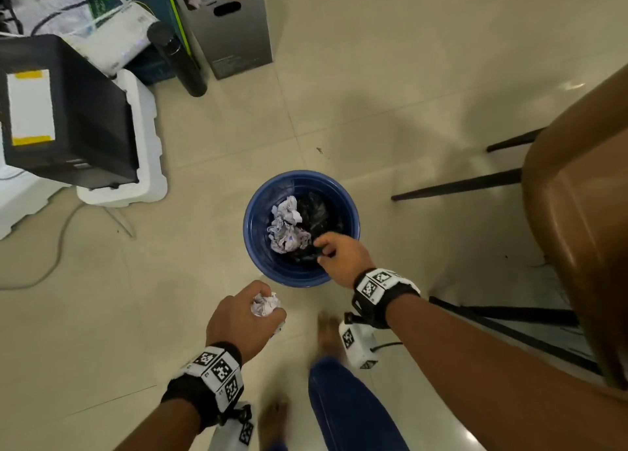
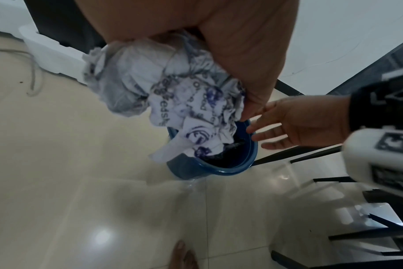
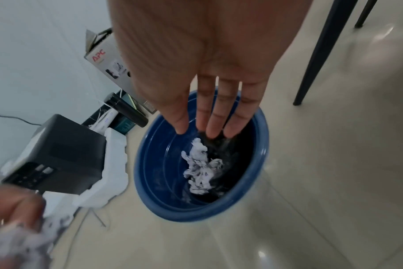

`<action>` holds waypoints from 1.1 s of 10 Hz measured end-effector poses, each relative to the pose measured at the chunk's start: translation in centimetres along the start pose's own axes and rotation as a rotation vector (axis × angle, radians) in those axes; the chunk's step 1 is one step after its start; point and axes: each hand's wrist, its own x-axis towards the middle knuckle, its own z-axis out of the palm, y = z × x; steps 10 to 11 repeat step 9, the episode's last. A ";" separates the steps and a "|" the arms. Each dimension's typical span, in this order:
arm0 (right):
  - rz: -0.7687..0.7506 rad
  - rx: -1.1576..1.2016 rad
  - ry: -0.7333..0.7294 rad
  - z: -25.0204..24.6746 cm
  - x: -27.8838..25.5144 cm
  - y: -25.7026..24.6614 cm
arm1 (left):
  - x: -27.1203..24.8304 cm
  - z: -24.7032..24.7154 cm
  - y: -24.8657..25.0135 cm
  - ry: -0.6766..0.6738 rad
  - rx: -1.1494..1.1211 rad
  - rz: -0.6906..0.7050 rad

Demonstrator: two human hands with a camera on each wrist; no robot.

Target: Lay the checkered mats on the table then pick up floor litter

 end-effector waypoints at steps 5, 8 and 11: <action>0.165 0.022 -0.036 -1.1 -2.9 6.2 | 11.3 1.0 5.7 -0.055 0.222 0.193; 0.163 0.103 0.031 -1.6 -5.8 1.7 | 7.0 -3.9 5.0 -0.105 0.183 0.245; 0.126 0.145 0.111 -2.9 -7.5 -0.2 | 5.0 -5.4 5.3 -0.087 0.139 0.257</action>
